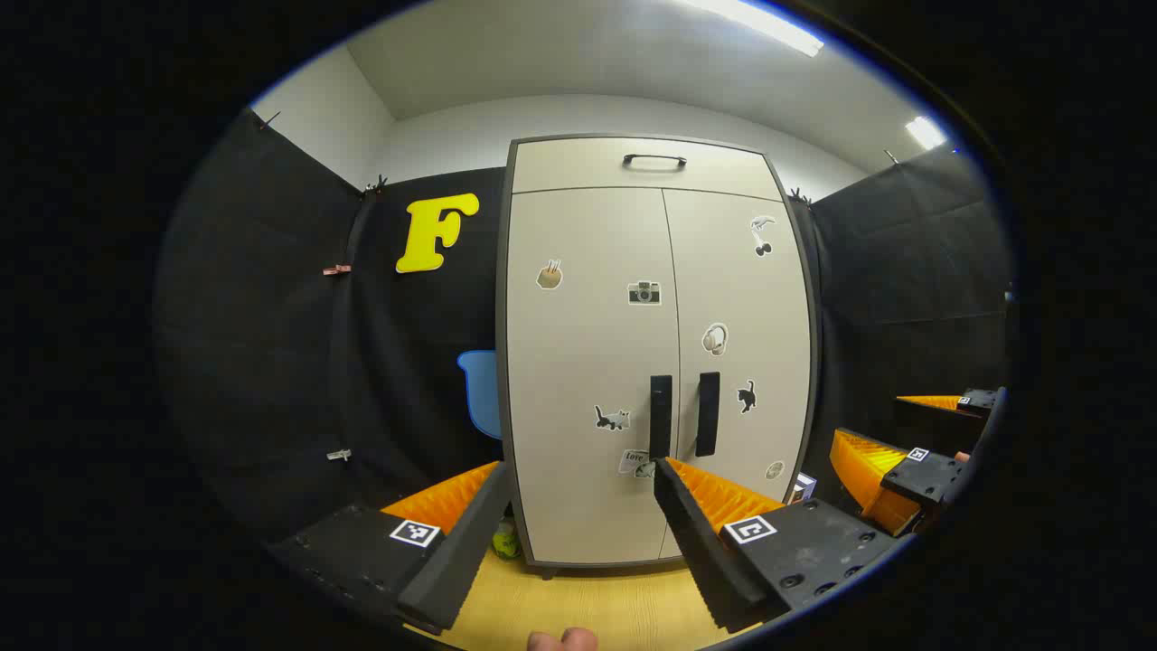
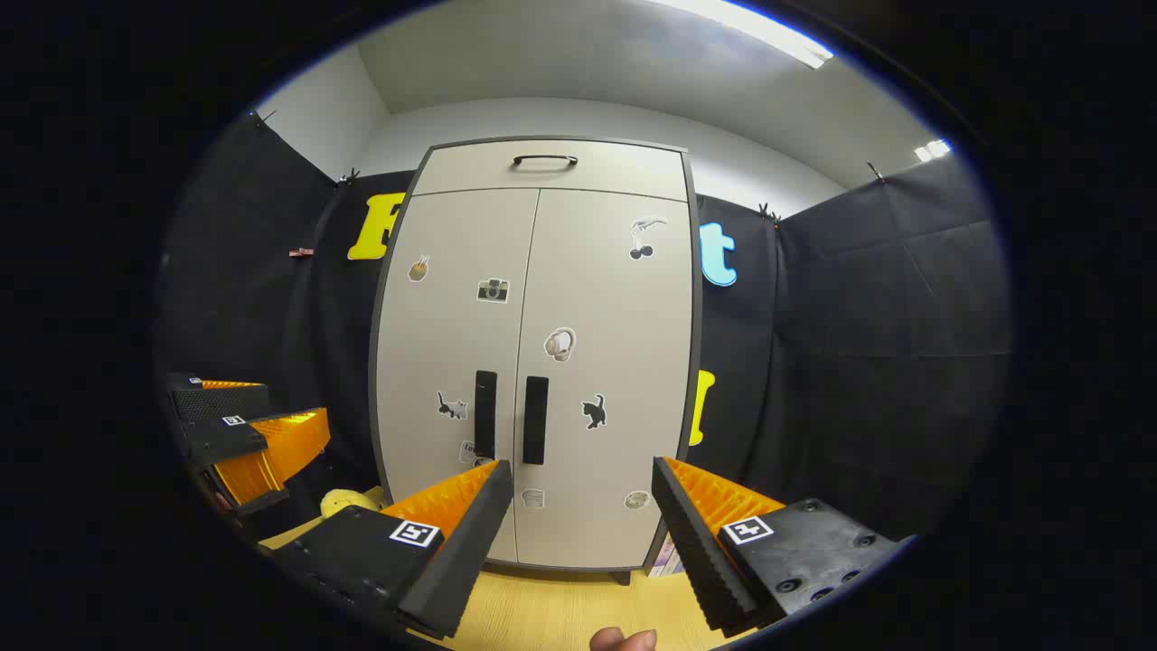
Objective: Open the right door of the double-door shoe cabinet with the right hand, and open the left door with the left hand.
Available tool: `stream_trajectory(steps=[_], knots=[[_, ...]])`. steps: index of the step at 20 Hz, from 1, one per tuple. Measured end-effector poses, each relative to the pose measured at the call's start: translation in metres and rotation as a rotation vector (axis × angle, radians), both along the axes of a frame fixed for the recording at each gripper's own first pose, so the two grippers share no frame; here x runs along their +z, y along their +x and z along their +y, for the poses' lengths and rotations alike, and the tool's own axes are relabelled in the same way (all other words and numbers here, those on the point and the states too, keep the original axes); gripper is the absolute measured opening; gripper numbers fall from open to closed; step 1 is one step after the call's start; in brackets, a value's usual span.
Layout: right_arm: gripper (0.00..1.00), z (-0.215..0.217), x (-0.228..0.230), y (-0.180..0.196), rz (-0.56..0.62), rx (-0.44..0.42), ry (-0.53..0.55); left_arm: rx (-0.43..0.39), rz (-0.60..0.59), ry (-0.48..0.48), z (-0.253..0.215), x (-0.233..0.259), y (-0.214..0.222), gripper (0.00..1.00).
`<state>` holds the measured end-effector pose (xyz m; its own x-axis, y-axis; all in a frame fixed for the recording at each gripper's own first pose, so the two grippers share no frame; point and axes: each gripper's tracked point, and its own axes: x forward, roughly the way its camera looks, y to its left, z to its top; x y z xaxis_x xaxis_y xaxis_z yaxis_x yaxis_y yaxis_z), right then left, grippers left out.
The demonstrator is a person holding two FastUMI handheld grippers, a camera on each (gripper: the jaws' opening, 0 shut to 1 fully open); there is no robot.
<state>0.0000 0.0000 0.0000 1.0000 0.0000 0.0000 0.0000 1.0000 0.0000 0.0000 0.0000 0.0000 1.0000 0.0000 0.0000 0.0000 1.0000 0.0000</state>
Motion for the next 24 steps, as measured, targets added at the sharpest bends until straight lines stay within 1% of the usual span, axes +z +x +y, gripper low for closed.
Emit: stream_trajectory(steps=[2, 3, 4, 6, 12, 20, 24], knots=[[0.97, -0.001, 0.004, -0.001, -0.010, 0.004, 0.000, 0.005, -0.006, 0.004, 0.001, 0.002, -0.002, 0.98], [0.97, -0.001, 0.006, -0.001, -0.014, 0.007, 0.003, 0.010, -0.009, 0.007, 0.002, 0.004, -0.003, 0.96], [0.97, -0.001, 0.007, 0.000, -0.016, 0.010, 0.004, 0.013, -0.015, 0.009, 0.003, 0.006, -0.004, 0.98], [0.97, -0.001, 0.013, -0.001, -0.026, 0.013, 0.001, 0.015, -0.023, 0.010, 0.005, 0.011, -0.007, 0.98], [0.97, 0.004, 0.018, -0.002, -0.024, 0.033, 0.039, -0.002, -0.023, 0.007, 0.004, 0.012, -0.011, 0.98], [0.98, 0.006, 0.017, -0.002, -0.018, 0.031, 0.037, -0.022, -0.009, 0.012, 0.001, 0.008, -0.010, 0.98], [0.97, 0.012, 0.017, 0.010, -0.028, 0.047, 0.029, -0.036, -0.003, 0.008, -0.001, 0.004, -0.011, 0.98]])
